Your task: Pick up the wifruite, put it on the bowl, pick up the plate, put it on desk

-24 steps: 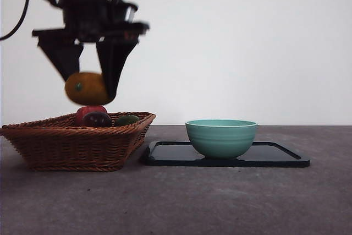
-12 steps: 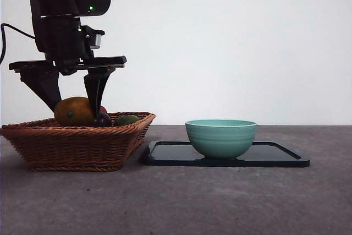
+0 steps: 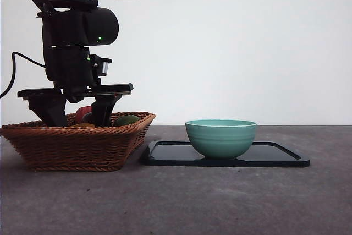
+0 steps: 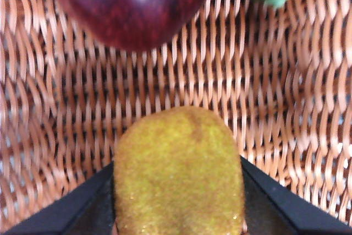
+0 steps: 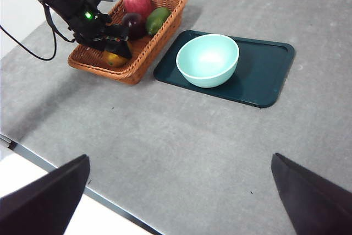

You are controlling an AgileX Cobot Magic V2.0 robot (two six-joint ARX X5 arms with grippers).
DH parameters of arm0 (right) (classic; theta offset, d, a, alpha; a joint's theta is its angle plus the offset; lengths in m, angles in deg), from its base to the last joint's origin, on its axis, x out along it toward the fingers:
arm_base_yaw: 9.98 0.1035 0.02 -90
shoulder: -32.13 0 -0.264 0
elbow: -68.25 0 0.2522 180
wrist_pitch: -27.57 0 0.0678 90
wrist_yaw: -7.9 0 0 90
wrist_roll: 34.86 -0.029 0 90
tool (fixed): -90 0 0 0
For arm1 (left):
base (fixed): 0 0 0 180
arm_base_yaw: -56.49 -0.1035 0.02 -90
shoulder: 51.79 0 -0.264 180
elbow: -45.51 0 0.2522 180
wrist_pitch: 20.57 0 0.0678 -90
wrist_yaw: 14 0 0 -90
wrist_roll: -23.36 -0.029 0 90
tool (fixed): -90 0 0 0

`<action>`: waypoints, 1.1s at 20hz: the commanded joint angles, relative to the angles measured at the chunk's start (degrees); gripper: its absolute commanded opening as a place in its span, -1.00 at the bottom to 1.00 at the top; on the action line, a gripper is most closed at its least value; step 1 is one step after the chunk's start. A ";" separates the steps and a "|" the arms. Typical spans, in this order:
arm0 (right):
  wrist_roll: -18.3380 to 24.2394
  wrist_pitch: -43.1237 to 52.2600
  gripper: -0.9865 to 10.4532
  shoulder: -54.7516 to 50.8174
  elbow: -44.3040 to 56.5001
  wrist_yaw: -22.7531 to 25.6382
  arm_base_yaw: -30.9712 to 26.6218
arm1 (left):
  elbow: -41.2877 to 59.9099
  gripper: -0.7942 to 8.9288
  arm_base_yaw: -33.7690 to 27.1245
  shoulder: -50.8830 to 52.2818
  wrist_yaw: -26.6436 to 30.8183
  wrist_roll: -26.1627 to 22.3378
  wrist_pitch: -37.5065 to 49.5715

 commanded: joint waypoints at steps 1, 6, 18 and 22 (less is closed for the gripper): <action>-0.72 0.70 0.13 0.09 -0.50 0.04 0.35 | -0.72 -0.25 0.37 -1.25 -0.07 0.00 -0.42; -0.74 1.92 0.13 0.09 -0.50 0.02 0.35 | -2.89 0.22 0.24 -1.20 -3.67 -1.90 -3.69; -0.72 3.52 0.13 0.09 -0.50 0.02 0.35 | -7.91 0.26 0.66 20.26 -4.59 -5.05 -13.07; -0.72 3.52 0.13 0.09 -0.50 0.02 0.35 | -7.91 0.28 2.82 32.06 -5.03 -7.61 -18.32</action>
